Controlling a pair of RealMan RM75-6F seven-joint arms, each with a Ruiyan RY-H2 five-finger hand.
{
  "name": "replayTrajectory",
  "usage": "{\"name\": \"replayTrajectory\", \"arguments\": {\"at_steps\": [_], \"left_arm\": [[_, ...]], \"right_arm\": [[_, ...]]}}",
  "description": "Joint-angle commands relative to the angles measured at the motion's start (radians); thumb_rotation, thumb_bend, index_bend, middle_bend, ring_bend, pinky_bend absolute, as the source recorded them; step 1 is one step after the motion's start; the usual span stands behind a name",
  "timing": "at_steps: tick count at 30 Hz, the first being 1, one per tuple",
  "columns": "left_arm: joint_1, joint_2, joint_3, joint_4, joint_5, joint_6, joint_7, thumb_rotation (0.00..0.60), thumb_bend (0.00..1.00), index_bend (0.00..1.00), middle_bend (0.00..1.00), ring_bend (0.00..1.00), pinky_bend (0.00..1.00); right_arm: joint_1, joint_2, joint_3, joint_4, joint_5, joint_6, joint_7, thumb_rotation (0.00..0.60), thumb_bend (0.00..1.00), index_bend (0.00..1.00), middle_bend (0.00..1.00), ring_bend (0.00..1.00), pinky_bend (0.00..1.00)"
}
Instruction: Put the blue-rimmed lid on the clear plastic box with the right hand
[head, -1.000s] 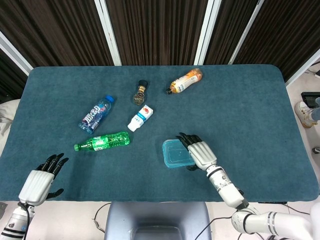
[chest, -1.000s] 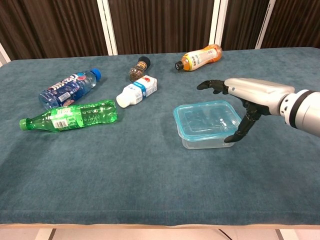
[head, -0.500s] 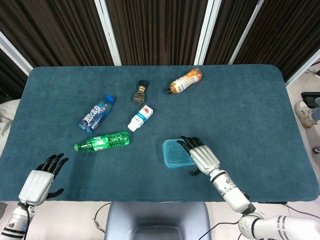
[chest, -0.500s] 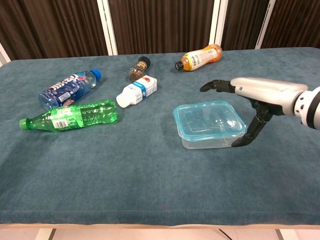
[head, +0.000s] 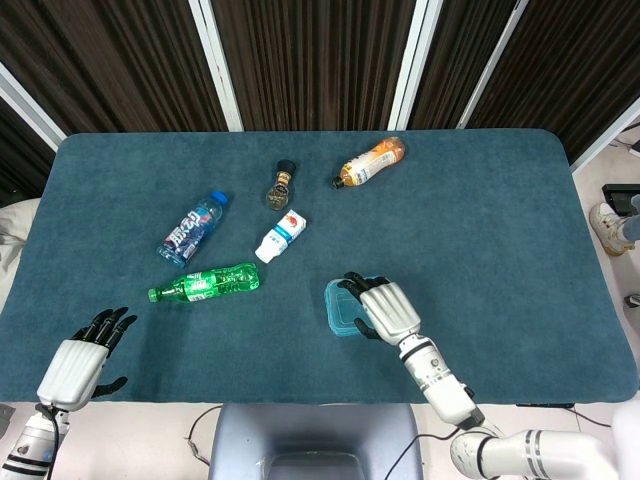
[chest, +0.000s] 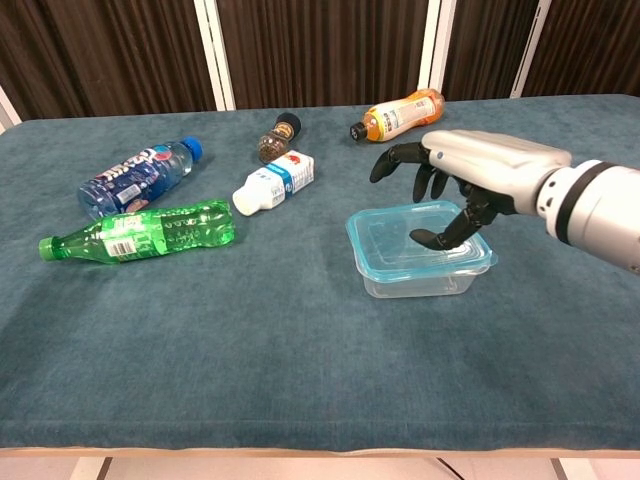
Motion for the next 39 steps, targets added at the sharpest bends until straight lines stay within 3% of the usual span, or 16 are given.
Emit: {"name": "replayTrajectory", "arguments": {"at_steps": [1,39], "left_arm": [[0.000,0.000,0.000,0.000,0.000,0.001,-0.001,0.600,0.43,0.16,0.10,0.11,0.40],[0.002,0.004,0.000,-0.003,0.002,0.004,-0.007,0.600,0.43,0.16,0.10,0.11,0.40]], "right_arm": [[0.013,-0.019,0.008,0.021,0.024,-0.010,-0.013,0.600,0.51,0.35,0.28,0.39,0.43],[0.016,-0.045,-0.027,0.128,0.054,-0.053,0.042,0.600,0.51,0.34,0.28,0.37,0.42]]}}
